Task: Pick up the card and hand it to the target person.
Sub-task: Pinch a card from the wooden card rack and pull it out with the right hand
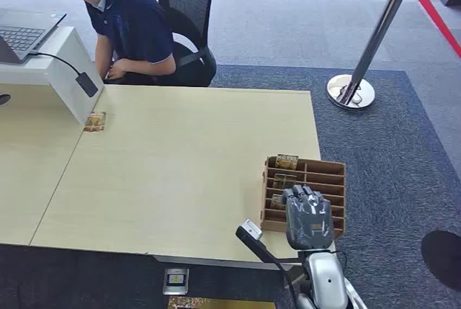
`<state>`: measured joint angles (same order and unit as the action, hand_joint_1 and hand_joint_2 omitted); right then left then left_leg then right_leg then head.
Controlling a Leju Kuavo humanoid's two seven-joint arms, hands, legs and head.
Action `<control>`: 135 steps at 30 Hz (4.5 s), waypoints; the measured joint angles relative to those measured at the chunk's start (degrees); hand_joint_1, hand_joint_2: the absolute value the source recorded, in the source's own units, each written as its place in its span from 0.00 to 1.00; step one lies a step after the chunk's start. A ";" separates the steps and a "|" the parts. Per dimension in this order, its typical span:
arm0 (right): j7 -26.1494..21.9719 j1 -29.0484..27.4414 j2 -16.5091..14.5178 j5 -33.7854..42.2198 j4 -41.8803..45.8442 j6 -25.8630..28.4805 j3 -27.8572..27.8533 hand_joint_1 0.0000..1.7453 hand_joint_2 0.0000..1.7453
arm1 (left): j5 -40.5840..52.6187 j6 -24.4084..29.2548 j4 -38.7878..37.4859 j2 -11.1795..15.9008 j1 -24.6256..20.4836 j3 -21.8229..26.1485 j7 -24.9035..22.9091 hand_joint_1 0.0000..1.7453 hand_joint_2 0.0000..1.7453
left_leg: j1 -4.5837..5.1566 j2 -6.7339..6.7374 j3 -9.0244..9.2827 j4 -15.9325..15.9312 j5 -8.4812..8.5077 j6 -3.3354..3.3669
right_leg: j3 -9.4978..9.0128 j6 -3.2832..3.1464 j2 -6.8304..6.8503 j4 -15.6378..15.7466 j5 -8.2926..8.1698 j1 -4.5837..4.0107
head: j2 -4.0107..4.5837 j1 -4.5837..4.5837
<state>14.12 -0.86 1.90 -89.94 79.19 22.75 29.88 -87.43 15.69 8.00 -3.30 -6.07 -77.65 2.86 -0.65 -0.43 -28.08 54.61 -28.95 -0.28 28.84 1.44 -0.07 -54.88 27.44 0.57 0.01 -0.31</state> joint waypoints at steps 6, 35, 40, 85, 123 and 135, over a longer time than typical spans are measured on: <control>-0.46 -0.01 -0.57 0.00 -0.99 1.06 -0.69 0.44 1.00 | 0.08 -0.17 -0.02 0.07 -0.01 -0.32 0.02 0.00 0.00 | 0.00 0.00 0.00 0.00 0.00 0.00 | 0.00 0.00 0.00 0.00 0.00 0.00 | 0.00 0.00; -6.97 6.58 -6.35 0.55 -12.21 3.26 -7.05 0.43 1.00 | -0.10 0.20 -0.02 0.24 -0.09 -1.17 0.11 0.00 0.00 | 0.00 0.00 0.00 0.00 0.04 -0.03 | 0.00 0.00 0.00 0.00 -0.02 0.00 | 0.01 0.00; -6.89 6.34 -6.67 0.13 -12.30 3.57 -7.55 0.40 1.00 | -0.11 0.39 -0.02 0.24 -0.08 -1.17 0.11 0.00 0.00 | 0.00 0.00 0.01 0.00 0.04 -0.03 | 0.00 0.00 0.00 0.00 -0.02 0.00 | 0.01 0.00; -4.45 -0.74 -5.35 0.02 -4.55 1.51 -5.98 0.45 1.00 | -0.11 0.07 -0.02 0.24 -0.07 -1.02 0.17 0.00 0.00 | 0.00 0.00 -0.02 0.00 0.05 -0.03 | 0.02 -0.01 0.00 0.00 -0.05 0.00 | 0.00 0.00; -7.41 2.12 -8.06 0.02 -10.04 1.47 -10.41 0.47 1.00 | -0.09 0.54 -0.02 0.22 -0.25 -1.41 0.17 0.00 0.00 | 0.00 0.00 -0.02 0.00 0.05 -0.03 | 0.02 -0.02 0.00 0.00 -0.05 0.00 | 0.01 0.00; -7.98 2.98 -8.58 0.11 -12.37 1.68 -10.76 0.47 1.00 | -0.11 0.66 -0.02 0.22 -0.25 -1.41 0.25 0.00 0.00 | 0.00 0.00 -0.01 0.00 0.06 -0.03 | 0.02 -0.02 0.00 0.00 -0.05 0.00 | 0.01 0.00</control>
<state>6.14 2.12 -6.68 -89.83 66.82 24.44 19.11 -87.54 16.35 7.98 -3.08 -6.32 -79.06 3.11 -0.65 -0.43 -28.09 54.62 -28.90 -0.31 28.86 1.42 -0.07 -54.88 27.39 0.57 0.02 -0.31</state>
